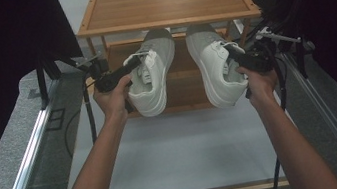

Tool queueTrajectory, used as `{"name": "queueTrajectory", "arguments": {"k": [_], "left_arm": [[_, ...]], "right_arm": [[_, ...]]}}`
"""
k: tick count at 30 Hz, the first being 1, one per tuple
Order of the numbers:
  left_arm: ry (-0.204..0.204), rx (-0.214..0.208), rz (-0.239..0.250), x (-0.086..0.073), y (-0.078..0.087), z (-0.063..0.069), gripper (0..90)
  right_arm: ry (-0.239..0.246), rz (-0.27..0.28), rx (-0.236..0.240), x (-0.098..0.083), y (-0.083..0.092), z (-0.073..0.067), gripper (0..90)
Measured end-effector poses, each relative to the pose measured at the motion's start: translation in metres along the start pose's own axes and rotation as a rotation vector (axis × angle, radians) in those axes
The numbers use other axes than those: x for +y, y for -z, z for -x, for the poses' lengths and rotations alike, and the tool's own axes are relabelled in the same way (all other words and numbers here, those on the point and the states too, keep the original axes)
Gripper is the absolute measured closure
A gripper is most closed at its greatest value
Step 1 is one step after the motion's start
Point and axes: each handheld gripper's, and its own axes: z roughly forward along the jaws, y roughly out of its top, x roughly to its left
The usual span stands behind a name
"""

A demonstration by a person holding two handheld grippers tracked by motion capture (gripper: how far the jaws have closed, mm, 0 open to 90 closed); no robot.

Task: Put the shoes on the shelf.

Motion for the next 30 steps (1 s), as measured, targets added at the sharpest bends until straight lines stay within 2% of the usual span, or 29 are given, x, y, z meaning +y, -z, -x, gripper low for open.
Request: {"name": "queueTrajectory", "arguments": {"k": [6, 7, 9, 12, 14, 22, 26, 27, 29, 30], "left_arm": [[0.018, 0.013, 0.013, 0.003, -0.008, -0.001, 79.8], [0.021, 0.016, 0.013, 0.003, -0.010, -0.002, 79.8], [0.042, 0.022, 0.023, 0.004, -0.014, -0.004, 79.7], [0.062, 0.028, 0.026, 0.004, -0.017, -0.007, 79.6], [0.065, 0.038, 0.027, 0.005, -0.019, -0.009, 79.6], [0.070, 0.074, 0.031, 0.008, -0.032, -0.011, 79.3], [0.088, 0.089, 0.035, 0.003, -0.043, -0.010, 79.0], [0.095, 0.076, 0.037, 0.002, -0.045, -0.009, 78.7], [0.085, 0.082, 0.036, 0.001, -0.049, -0.005, 76.9], [0.073, 0.087, 0.033, 0.001, -0.050, -0.004, 76.1]], "right_arm": [[-0.007, -0.001, -0.012, 0.003, -0.011, -0.005, 83.4], [-0.019, -0.004, -0.015, 0.004, -0.013, -0.007, 83.3], [-0.036, -0.001, -0.024, 0.005, -0.017, -0.009, 83.1], [-0.028, -0.008, -0.030, 0.006, -0.024, -0.013, 83.1], [-0.021, -0.015, -0.037, 0.007, -0.029, -0.014, 83.1], [-0.050, -0.016, -0.073, 0.005, -0.046, -0.018, 83.0], [-0.035, -0.022, -0.111, 0.003, -0.056, -0.022, 82.1], [-0.030, -0.021, -0.119, 0.002, -0.059, -0.024, 80.8], [-0.022, -0.014, -0.120, 0.002, -0.064, -0.030, 78.0], [0.003, -0.018, -0.129, 0.002, -0.065, -0.034, 76.7]]}}
